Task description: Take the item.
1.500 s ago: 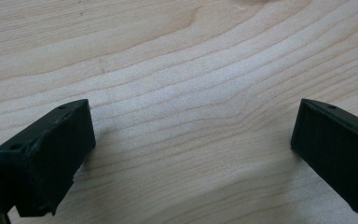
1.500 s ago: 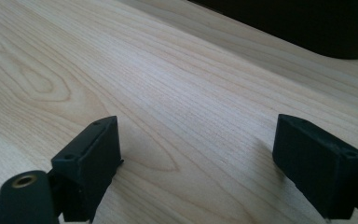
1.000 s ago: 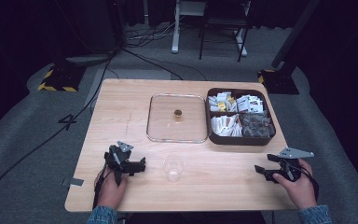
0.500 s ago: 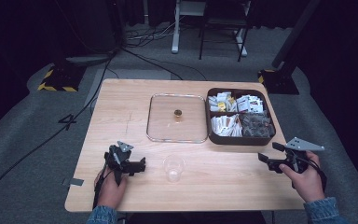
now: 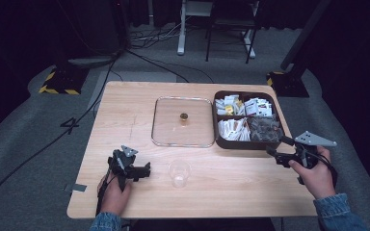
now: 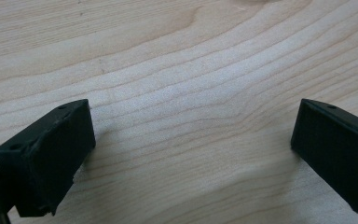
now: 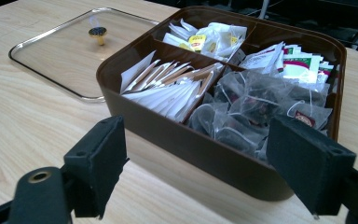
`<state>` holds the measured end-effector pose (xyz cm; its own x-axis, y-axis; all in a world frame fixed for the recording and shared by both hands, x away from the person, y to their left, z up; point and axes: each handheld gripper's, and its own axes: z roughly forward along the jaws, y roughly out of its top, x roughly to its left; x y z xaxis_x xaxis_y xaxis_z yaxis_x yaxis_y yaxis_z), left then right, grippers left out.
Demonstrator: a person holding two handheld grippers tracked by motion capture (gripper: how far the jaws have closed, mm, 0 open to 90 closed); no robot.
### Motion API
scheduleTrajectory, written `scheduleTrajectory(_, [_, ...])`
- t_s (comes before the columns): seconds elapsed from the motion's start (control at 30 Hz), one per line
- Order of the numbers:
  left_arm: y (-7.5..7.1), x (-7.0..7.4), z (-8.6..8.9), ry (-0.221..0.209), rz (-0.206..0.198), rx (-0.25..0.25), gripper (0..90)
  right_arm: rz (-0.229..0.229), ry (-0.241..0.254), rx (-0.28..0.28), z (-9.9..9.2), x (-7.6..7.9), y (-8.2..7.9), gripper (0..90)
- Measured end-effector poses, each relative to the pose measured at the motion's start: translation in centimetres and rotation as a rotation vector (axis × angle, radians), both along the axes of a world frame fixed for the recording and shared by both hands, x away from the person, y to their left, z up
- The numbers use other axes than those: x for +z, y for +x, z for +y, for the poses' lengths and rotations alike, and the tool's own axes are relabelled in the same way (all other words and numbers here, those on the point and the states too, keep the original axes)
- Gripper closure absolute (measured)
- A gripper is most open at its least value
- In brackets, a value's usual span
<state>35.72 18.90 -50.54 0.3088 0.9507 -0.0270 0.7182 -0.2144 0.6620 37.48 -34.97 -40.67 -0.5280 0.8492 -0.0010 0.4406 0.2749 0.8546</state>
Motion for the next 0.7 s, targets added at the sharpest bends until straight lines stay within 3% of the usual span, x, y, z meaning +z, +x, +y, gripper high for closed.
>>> scheduleTrajectory(0.33, [0.0,0.0,0.0,0.0,0.0,0.0,0.0,0.003,0.007,-0.014,0.0,1.5,3.3,17.3])
scheduleTrajectory(0.47, [0.0,0.0,0.0,0.0,0.0,0.0,0.0,0.007,-0.03,-0.032,0.0,1.6,5.2,18.9])
scheduleTrajectory(0.7, [0.0,0.0,0.0,0.0,0.001,-0.002,0.0,0.036,-0.052,-0.062,-0.4,1.2,7.5,23.0])
